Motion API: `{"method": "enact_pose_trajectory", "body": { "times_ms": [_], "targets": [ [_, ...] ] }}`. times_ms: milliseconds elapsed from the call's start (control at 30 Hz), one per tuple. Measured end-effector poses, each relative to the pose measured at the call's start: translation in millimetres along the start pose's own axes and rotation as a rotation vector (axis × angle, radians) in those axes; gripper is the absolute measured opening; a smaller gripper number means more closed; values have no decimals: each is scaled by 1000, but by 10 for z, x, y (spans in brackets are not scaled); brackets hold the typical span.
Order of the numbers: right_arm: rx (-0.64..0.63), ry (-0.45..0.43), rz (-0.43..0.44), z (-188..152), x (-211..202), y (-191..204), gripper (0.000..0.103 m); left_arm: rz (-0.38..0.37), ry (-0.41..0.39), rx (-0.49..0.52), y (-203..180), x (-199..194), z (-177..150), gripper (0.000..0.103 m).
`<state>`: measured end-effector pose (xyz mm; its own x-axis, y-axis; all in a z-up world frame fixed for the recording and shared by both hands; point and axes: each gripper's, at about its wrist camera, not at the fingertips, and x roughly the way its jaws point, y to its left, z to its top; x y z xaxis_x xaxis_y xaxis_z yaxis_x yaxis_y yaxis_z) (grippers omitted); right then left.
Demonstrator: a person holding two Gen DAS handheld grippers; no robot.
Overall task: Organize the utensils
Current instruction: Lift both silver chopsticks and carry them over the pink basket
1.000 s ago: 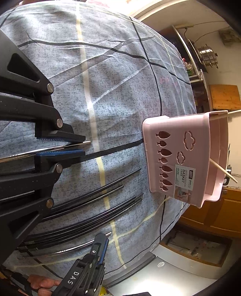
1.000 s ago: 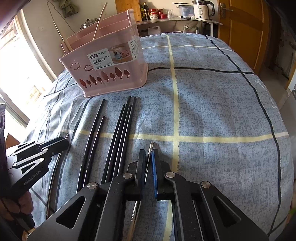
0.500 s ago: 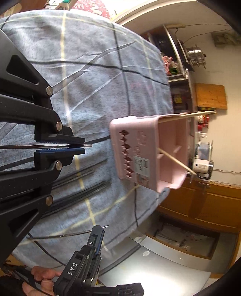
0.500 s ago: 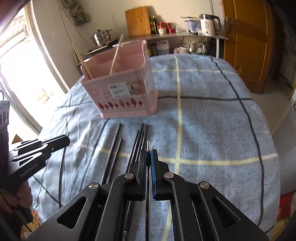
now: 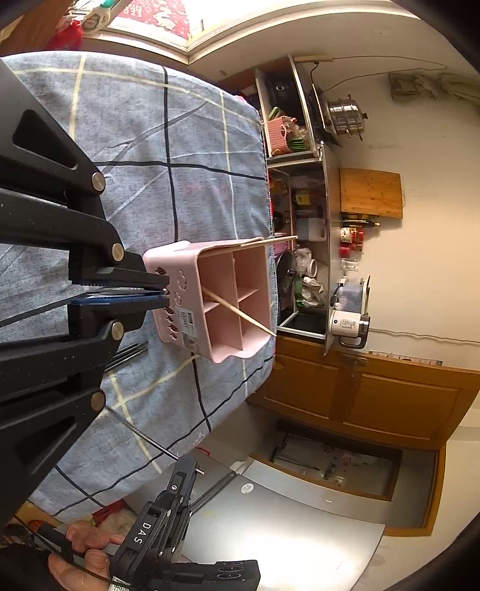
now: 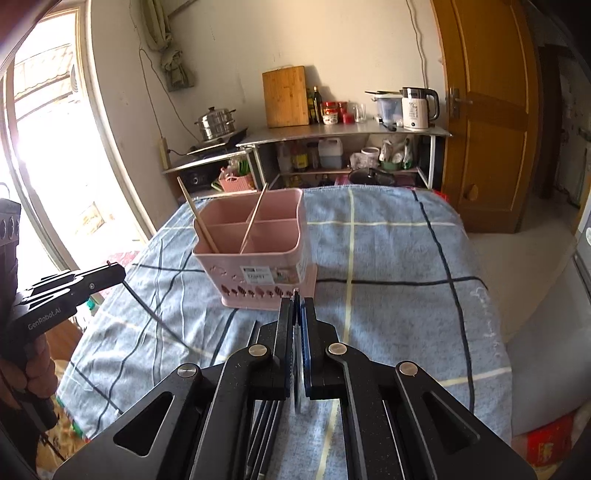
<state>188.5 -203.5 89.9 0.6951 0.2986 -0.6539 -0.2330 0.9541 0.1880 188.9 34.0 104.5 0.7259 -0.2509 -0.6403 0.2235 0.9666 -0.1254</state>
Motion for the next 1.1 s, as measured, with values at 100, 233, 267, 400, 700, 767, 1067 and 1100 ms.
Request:
{"method": "enact_pose_trajectory", "body": {
  "times_ms": [100, 233, 267, 400, 700, 767, 1067, 1100],
  "targets": [
    [-5, -8, -4, 21, -24, 14, 4, -2, -2, -1, 1, -29, 33, 3],
    [-15, -13, -1, 42, -65, 31, 4, -7, 8, 6, 8, -43, 38, 3],
    [-20, -17, 1, 50, -79, 39, 4, -8, 9, 8, 2, -51, 45, 3],
    [-36, -26, 13, 91, -130, 89, 4, -17, 15, 10, -17, -77, 71, 3],
    [-50, -62, 56, 326, -126, 251, 4, -39, -21, 14, -19, -155, 368, 3],
    [-55, -79, 67, 424, -135, 302, 4, -42, -44, 11, -8, -192, 507, 3],
    [-60, -169, 107, 967, -109, 485, 4, -15, -128, 2, 63, -237, 1064, 3],
    [-61, -177, 110, 1010, -95, 506, 4, -9, -134, 1, 67, -223, 1110, 3]
  ]
}}
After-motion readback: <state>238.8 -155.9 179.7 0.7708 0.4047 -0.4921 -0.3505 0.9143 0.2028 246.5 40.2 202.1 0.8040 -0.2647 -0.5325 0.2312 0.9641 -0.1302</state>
